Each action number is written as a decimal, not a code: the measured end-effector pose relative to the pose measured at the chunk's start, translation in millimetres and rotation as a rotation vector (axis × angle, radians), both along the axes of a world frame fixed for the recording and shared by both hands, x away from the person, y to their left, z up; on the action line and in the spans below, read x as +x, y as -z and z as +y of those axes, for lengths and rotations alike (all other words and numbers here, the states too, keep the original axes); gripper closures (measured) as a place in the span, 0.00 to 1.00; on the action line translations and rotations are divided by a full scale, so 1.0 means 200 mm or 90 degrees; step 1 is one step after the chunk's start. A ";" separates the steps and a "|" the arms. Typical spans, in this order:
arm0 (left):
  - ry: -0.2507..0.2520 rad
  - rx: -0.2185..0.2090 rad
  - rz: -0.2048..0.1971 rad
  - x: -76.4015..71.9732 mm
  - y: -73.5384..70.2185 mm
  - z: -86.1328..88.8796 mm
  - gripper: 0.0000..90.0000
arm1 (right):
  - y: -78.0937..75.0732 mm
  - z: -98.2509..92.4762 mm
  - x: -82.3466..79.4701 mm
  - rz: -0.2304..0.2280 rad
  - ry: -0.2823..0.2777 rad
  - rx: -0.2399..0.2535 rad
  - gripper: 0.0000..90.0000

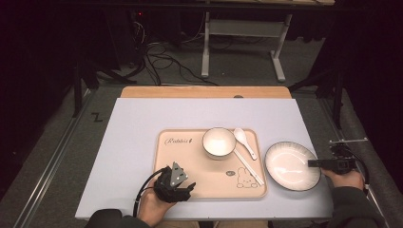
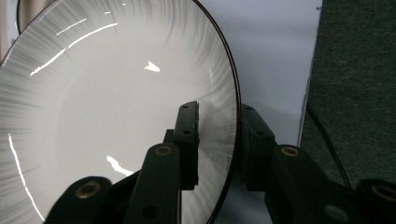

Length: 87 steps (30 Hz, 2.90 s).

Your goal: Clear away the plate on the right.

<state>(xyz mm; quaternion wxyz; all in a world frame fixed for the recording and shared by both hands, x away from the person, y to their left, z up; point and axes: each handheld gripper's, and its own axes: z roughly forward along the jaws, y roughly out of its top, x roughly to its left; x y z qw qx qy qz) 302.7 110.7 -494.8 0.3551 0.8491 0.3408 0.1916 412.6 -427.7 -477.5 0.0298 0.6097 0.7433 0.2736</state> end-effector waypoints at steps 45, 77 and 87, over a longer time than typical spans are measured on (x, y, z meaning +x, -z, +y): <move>0.012 -0.023 0.020 0.02 -0.05 0.01 0.38 | -0.26 0.06 -0.06 -0.120 -0.028 0.055 0.96; 0.031 -0.069 0.028 0.08 -0.19 -0.08 0.41 | -0.34 0.31 -0.07 -0.122 -0.140 0.077 0.96; 0.050 -0.100 0.034 0.13 -0.27 -0.17 0.43 | -0.33 0.42 -0.07 -0.127 -0.162 0.097 0.96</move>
